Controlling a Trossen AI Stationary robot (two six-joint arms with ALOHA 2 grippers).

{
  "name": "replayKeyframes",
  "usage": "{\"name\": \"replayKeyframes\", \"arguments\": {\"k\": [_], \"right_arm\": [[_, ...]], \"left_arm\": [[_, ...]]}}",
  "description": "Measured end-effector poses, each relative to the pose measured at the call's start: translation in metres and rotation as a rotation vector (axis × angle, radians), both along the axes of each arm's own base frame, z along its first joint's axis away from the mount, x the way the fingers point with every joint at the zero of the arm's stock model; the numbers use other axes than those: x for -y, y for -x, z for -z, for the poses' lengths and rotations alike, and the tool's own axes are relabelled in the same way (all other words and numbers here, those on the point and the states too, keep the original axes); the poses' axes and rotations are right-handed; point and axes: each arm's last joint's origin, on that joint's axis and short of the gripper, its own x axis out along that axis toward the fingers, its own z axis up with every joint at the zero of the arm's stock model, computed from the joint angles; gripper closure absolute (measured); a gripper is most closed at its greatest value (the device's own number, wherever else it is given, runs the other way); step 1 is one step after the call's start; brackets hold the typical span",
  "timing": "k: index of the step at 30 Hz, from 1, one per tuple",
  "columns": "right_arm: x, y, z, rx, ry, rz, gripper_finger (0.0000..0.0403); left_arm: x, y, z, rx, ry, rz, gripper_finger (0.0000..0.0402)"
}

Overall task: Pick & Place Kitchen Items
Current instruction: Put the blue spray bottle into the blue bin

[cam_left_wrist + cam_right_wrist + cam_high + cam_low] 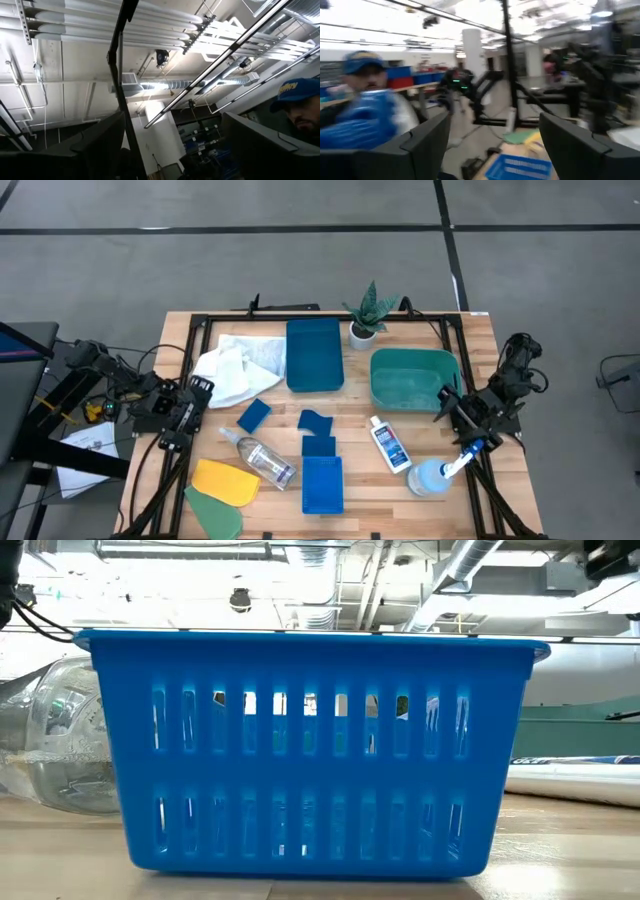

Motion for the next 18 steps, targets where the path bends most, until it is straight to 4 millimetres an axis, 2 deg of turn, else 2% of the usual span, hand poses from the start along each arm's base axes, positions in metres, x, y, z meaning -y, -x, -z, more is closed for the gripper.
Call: {"name": "replayKeyframes", "arguments": {"k": [8,18], "right_arm": [[-0.001,-0.002,0.014,-0.156,-0.006,0.009,0.0107],[-0.002,-0.002,0.020,-0.251,-0.046,-0.035,0.0107]], "left_arm": [[0.000,0.000,0.000,0.001,0.001,0.000,0.0073],[0.000,0.000,0.000,0.001,0.001,-0.001,0.0073]]}}
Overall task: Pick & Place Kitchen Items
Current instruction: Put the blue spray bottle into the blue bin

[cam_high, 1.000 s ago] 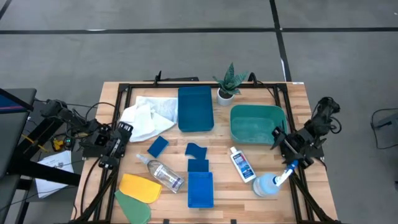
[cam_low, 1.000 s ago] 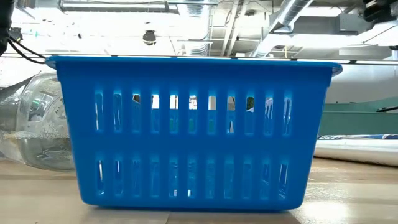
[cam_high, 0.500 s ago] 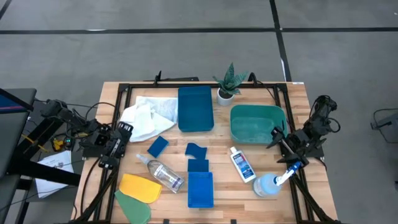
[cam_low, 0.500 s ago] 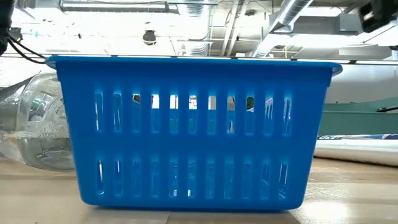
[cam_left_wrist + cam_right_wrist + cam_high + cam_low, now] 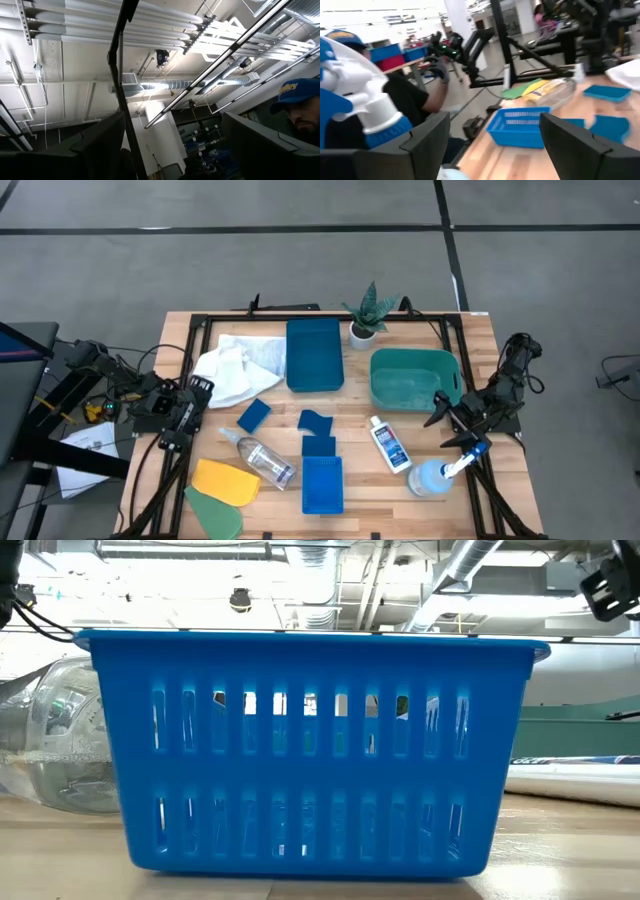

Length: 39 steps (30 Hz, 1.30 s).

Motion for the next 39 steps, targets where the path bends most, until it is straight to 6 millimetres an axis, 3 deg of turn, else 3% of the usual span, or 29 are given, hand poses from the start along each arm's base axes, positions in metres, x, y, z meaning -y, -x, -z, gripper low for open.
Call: {"name": "replayKeyframes", "arguments": {"k": [24,34,39], "right_arm": [[-0.004,0.002,0.003,-0.170,-0.213,-0.156,0.0107],[-0.014,0.005,0.014,-0.186,-0.077,-0.236,0.0107],[-0.022,0.006,0.012,-0.103,-0.025,-0.285,0.0107]], "left_arm": [[0.000,0.000,0.000,-0.002,-0.001,0.000,0.0073],[0.000,-0.001,0.001,-0.010,-0.005,0.000,0.0073],[0.001,-0.002,0.002,-0.022,-0.017,-0.019,0.0074]]}}
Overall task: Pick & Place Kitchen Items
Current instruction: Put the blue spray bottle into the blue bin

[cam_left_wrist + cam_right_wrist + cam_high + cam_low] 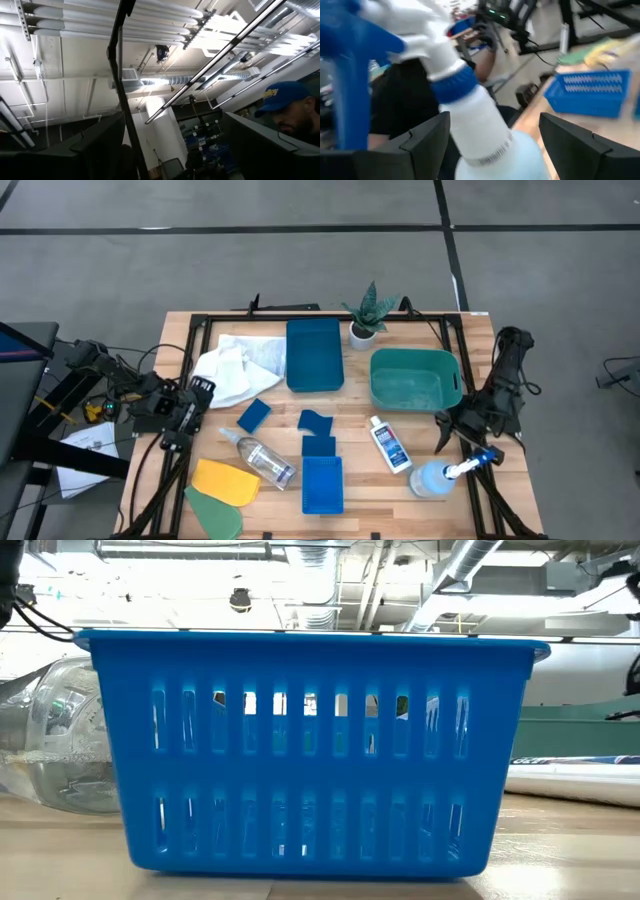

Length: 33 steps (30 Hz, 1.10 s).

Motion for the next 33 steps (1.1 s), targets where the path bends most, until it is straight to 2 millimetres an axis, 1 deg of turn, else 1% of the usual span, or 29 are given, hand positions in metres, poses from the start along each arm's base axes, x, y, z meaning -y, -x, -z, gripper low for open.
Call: {"name": "replayKeyframes", "arguments": {"k": [8,14,19,22,26,33], "right_arm": [[-0.008,0.005,-0.002,0.081,0.062,-0.051,0.0107],[-0.011,0.007,-0.008,0.166,0.076,-0.001,0.0107],[-0.013,0.006,-0.008,0.169,0.084,0.068,0.0107],[-0.017,0.004,-0.010,0.171,0.077,0.079,0.0107],[-0.024,0.001,-0.012,0.176,0.062,0.081,0.0107],[-0.040,-0.003,-0.008,0.182,0.096,0.062,0.0107]], "left_arm": [[0.001,-0.006,0.004,-0.067,0.011,-0.052,0.0074],[0.002,-0.010,0.007,-0.096,0.007,-0.061,0.0074],[0.002,-0.010,0.007,-0.095,0.010,-0.060,0.0074],[0.002,-0.009,0.006,-0.085,0.015,-0.060,0.0074],[0.002,-0.009,0.006,-0.084,0.015,-0.059,0.0074],[0.002,-0.009,0.006,-0.083,0.015,-0.059,0.0074]]}}
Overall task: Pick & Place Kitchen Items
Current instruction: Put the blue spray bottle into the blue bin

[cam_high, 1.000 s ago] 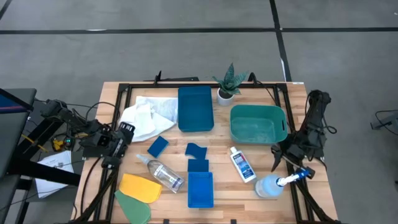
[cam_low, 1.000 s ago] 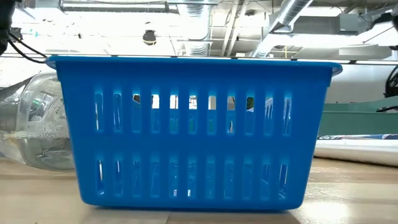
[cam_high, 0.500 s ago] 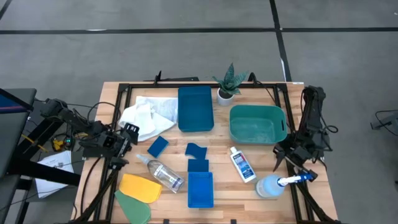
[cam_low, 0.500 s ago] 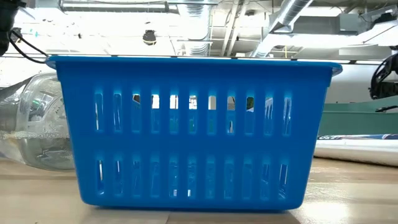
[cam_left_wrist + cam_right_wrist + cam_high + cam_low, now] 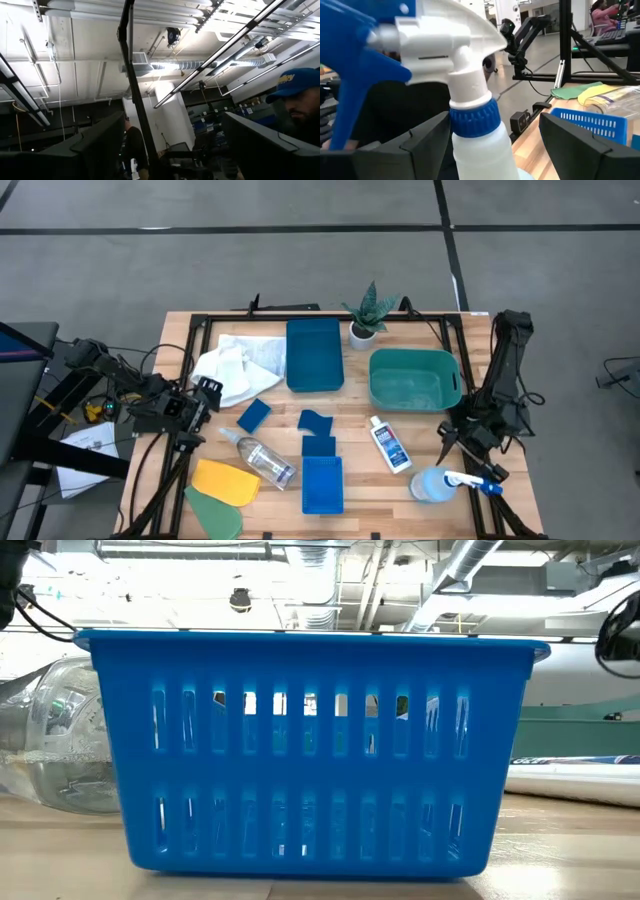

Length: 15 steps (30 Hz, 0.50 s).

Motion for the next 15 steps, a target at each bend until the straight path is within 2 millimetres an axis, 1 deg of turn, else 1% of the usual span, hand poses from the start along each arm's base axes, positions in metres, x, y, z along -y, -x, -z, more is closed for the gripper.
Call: {"name": "replayKeyframes", "arguments": {"k": [10,15], "right_arm": [[-0.020,-0.008,0.003,0.014,-0.020,0.003,0.0107],[-0.025,-0.011,0.004,0.032,-0.023,0.061,0.0107]], "left_arm": [[0.000,0.000,0.000,0.006,0.001,-0.001,0.0074],[0.000,0.000,0.000,0.006,0.001,-0.001,0.0074]]}}
